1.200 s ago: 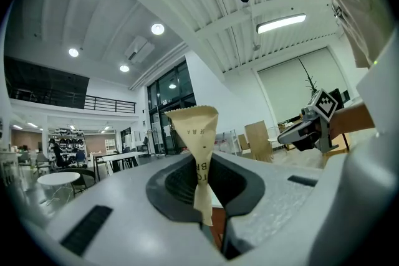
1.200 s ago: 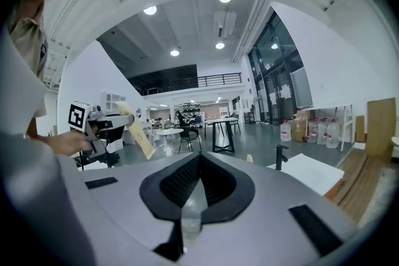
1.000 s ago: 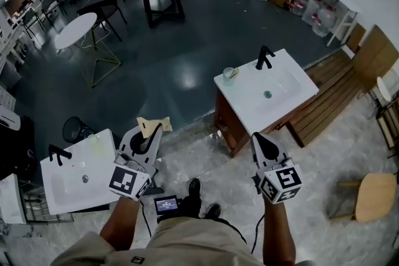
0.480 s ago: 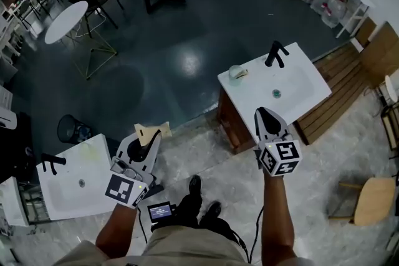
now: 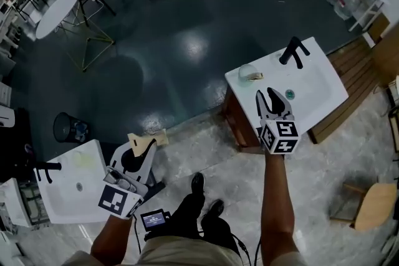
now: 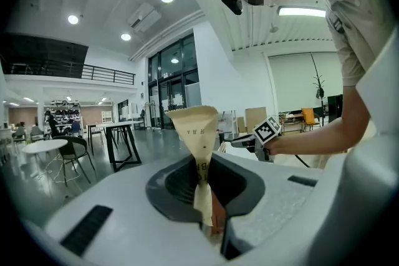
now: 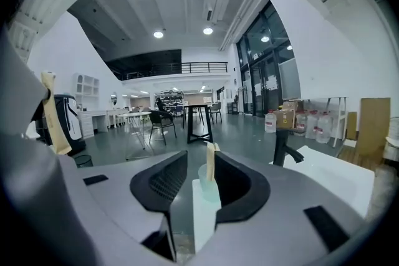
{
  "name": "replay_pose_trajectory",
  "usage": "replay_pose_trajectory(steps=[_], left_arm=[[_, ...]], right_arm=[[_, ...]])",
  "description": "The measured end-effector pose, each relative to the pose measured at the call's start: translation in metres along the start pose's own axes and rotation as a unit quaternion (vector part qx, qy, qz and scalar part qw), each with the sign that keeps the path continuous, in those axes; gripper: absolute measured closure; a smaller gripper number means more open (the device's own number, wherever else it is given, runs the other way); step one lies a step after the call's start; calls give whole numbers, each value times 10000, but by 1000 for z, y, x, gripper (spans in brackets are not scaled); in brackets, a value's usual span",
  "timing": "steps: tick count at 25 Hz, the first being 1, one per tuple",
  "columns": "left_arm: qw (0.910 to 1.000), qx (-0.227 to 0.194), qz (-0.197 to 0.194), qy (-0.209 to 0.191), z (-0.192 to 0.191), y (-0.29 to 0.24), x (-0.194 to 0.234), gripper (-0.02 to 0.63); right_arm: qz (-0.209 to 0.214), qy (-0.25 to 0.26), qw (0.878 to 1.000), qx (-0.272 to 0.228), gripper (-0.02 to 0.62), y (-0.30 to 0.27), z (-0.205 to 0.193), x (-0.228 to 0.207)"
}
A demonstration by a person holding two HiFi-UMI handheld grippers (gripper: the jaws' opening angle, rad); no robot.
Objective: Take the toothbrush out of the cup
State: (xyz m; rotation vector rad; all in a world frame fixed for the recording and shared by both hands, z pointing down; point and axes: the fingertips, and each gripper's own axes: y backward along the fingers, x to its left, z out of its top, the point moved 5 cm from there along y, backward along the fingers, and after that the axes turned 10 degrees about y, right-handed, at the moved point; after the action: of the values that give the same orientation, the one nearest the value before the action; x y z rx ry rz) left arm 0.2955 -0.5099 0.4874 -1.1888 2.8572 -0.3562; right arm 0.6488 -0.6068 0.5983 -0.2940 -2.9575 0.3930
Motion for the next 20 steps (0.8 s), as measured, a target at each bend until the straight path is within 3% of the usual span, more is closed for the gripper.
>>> replay_pose_trajectory(steps=[13, 20], left_arm=[[9993, 259, 86, 270, -42, -34, 31, 575], [9993, 233, 99, 278, -45, -35, 37, 575]], right_arm=[[-109, 45, 9996, 250, 420, -96, -46, -26], [-238, 143, 9996, 45, 532, -100, -38, -24]])
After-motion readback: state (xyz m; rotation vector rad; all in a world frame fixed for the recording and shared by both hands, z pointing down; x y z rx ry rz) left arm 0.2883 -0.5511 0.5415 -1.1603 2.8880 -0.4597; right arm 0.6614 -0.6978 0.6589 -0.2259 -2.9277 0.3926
